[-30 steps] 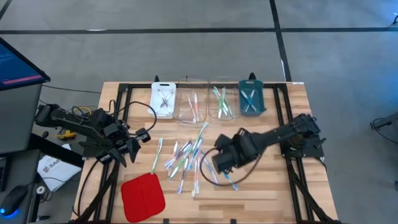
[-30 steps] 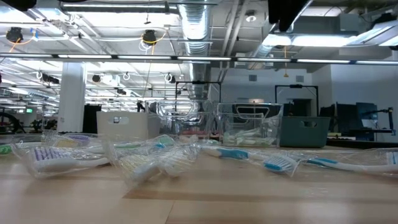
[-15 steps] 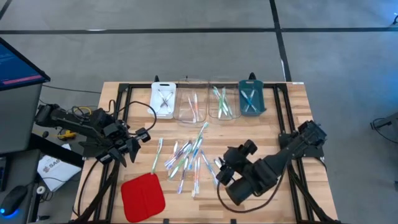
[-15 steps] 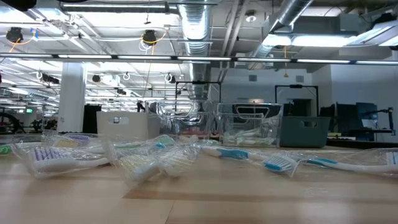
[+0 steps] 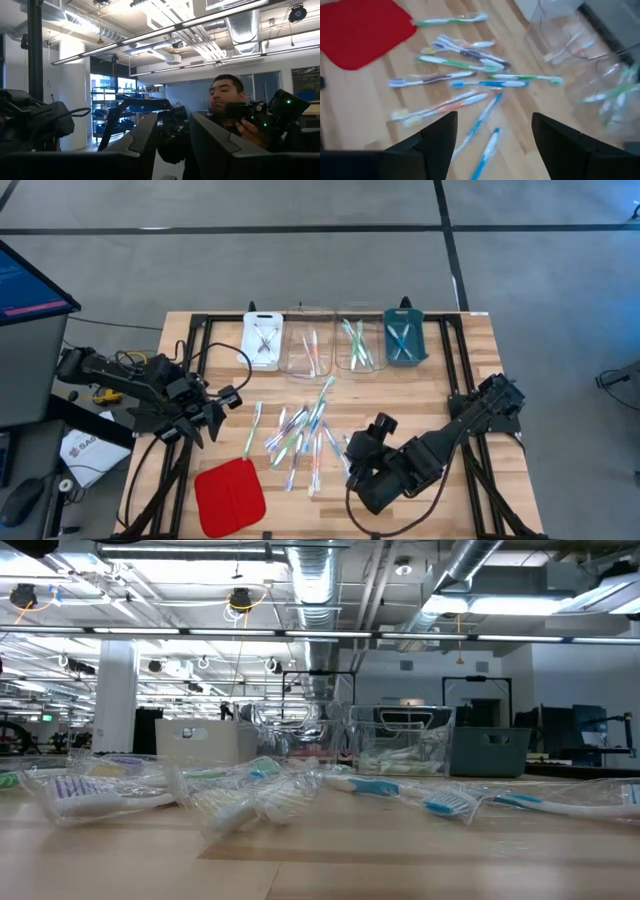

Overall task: Pick & Place Toothbrushes
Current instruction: Put the blue toothbrush into the blue bin

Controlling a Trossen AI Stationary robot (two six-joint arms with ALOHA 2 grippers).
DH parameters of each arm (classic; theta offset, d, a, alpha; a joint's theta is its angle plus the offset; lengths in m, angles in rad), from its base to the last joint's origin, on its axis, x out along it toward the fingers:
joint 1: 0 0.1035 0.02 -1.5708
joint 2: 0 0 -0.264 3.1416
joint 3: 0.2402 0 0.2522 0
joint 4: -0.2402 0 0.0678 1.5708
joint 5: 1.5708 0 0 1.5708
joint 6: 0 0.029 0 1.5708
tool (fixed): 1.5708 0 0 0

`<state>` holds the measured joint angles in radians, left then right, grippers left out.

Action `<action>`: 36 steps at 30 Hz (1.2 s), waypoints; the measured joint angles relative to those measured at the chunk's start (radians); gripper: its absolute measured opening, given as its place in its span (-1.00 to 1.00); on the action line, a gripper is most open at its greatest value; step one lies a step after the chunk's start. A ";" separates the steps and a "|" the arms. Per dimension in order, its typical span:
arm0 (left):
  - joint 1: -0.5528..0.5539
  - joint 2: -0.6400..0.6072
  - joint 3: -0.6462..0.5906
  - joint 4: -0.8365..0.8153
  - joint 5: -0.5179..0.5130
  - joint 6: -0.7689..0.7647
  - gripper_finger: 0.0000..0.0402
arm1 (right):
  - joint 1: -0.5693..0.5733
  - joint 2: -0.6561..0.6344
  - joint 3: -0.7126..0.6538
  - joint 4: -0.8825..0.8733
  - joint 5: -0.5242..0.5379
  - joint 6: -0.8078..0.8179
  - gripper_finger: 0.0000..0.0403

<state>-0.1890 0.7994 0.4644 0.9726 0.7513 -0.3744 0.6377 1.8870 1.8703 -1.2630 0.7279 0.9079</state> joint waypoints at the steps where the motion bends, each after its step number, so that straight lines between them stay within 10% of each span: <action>1: 0.000 0.000 0.000 0.000 0.000 0.000 -0.46 | 0.006 -0.001 -0.012 -0.010 0.028 0.000 0.24; 9: 0.051 0.000 0.000 0.001 -0.026 0.036 -0.46 | 0.087 -0.051 -0.322 -0.093 0.397 0.263 0.24; 16: 0.196 0.029 0.000 -0.006 -0.074 0.038 -0.46 | 0.150 -0.304 -0.647 -0.092 0.435 0.509 0.24; 36: 0.701 0.207 0.000 0.002 -0.415 0.143 -0.46 | -0.077 -1.083 -0.956 0.376 0.309 -0.410 0.24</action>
<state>0.5116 1.0060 0.4644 0.9745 0.3364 -0.2319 0.5611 0.8042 0.9145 -0.8870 1.0373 0.4979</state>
